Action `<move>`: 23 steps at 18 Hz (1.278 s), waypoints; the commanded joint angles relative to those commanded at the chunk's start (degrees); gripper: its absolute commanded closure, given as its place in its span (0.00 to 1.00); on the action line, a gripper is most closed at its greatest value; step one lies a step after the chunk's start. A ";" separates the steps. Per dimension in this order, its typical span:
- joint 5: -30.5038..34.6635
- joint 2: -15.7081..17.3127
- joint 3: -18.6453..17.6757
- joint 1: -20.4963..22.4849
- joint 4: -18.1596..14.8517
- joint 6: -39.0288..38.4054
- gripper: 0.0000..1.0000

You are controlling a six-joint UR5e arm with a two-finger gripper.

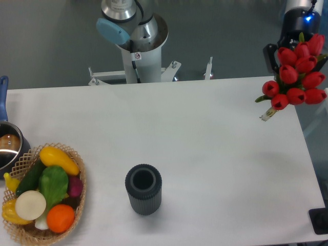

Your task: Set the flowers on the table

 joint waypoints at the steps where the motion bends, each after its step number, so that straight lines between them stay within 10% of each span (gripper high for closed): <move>1: 0.09 0.00 -0.17 0.00 0.00 -0.09 0.61; 11: 3.60 1.93 -0.53 0.35 -0.09 0.09 0.61; 23: 26.35 9.67 -4.48 -1.66 -4.57 -0.70 0.61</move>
